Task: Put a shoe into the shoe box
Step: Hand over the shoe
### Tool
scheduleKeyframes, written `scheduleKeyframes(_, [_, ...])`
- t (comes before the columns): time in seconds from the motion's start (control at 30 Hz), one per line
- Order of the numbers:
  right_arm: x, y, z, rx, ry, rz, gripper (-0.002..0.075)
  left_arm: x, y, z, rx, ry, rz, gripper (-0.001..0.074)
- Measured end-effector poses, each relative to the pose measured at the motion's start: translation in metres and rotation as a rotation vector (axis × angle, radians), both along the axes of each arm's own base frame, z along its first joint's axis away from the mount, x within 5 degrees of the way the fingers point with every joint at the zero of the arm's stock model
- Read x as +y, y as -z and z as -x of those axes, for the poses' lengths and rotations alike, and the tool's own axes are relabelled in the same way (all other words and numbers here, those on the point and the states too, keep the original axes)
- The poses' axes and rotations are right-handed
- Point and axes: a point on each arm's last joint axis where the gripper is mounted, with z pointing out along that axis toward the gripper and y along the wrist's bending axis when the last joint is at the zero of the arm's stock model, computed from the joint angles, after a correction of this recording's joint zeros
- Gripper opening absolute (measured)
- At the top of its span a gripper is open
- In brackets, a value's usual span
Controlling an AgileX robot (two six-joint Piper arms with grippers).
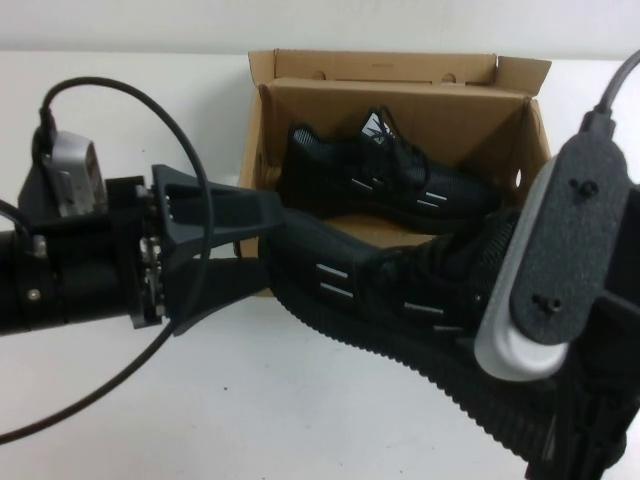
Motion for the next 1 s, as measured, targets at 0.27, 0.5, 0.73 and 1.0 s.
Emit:
scheduleKeyframes(0.27, [0.005,0.003,-0.002,0.001,-0.013,0.010,-0.0008,-0.005,0.003,-0.001,0.018,-0.033,-0.031,0.0668])
scheduleKeyframes(0.5, [0.002,0.002,-0.007,-0.052,0.003,0.041,-0.0008,-0.006,0.003,-0.001,0.025,-0.026,-0.024,0.0668])
scheduleKeyframes(0.73, [0.003,0.000,-0.010,-0.086,0.026,0.017,-0.0008,-0.006,0.002,0.000,0.026,-0.013,-0.019,0.0668])
scheduleKeyframes(1.0, [0.005,-0.003,-0.011,-0.105,0.022,-0.011,-0.0008,-0.005,0.004,-0.002,0.027,-0.041,-0.034,0.0668])
